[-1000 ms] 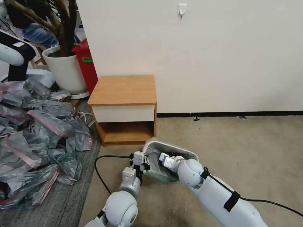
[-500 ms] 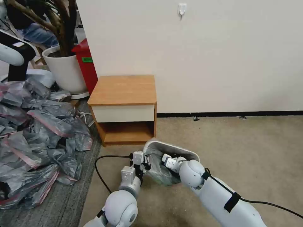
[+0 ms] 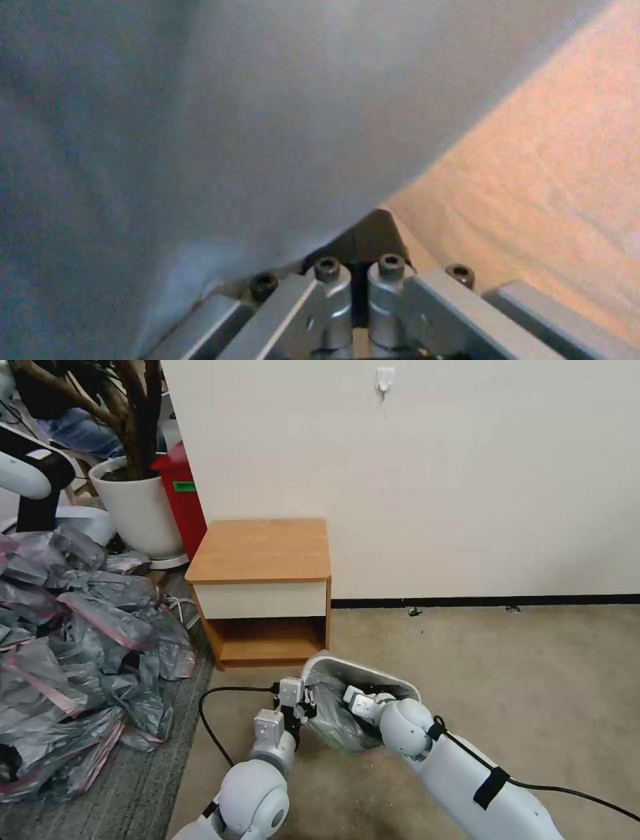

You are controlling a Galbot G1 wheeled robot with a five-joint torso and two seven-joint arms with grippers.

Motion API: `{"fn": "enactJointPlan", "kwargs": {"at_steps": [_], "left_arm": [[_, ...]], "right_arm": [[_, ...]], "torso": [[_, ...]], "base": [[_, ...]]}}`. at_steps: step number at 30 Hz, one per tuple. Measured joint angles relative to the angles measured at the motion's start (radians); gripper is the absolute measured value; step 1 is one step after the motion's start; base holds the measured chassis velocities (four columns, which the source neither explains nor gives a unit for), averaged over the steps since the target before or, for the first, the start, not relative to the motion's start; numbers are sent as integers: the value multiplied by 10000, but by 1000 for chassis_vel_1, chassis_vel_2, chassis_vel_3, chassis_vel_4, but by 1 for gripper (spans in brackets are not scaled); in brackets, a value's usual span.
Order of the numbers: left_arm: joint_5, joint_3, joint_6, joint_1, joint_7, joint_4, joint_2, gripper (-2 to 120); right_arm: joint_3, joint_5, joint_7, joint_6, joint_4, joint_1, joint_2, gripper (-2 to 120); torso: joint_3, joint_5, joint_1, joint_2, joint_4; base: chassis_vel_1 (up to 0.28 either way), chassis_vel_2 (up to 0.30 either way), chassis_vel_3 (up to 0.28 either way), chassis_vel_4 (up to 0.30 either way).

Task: Pick up the garbage bag from the table and place it over the trash can.

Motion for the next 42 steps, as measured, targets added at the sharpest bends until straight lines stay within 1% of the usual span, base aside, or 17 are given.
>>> {"fn": "enactJointPlan", "kwargs": {"at_steps": [9,14,23,29,34,37,42], "left_arm": [[-52,-6,0,-80,-4,-2,141,2],[-199,-6,0,-159,-12,-15,331,2],[-468,-163,31,-174,-41,-201,820,2],[-495,-181,42,-158,-43,-209,855,2],[-496,-181,43,-198,-45,-90,854,2],[-494,-163,43,-303,-65,82,856,2],[-494,-158,42,-331,-79,160,879,2]], "right_arm": [[23,31,-8,0,89,28,-53,0],[-8,51,-28,0,162,54,-50,0],[-156,76,-50,-1,168,238,178,0],[-192,76,-52,-3,129,248,246,0],[-216,248,-36,-4,552,151,214,0],[-316,365,-31,-5,1069,115,147,0],[-352,467,-31,-7,1295,139,48,0]], "torso": [[0,-1,0,0,0],[0,-1,0,-1,0],[0,-1,0,0,0],[0,-1,0,0,0],[0,0,0,0,0],[0,0,0,0,0],[0,1,0,0,1]], "base": [[0,0,0,0],[0,0,0,0],[0,0,0,0],[0,0,0,0],[0,0,0,0],[0,0,0,0],[0,0,0,0]]}}
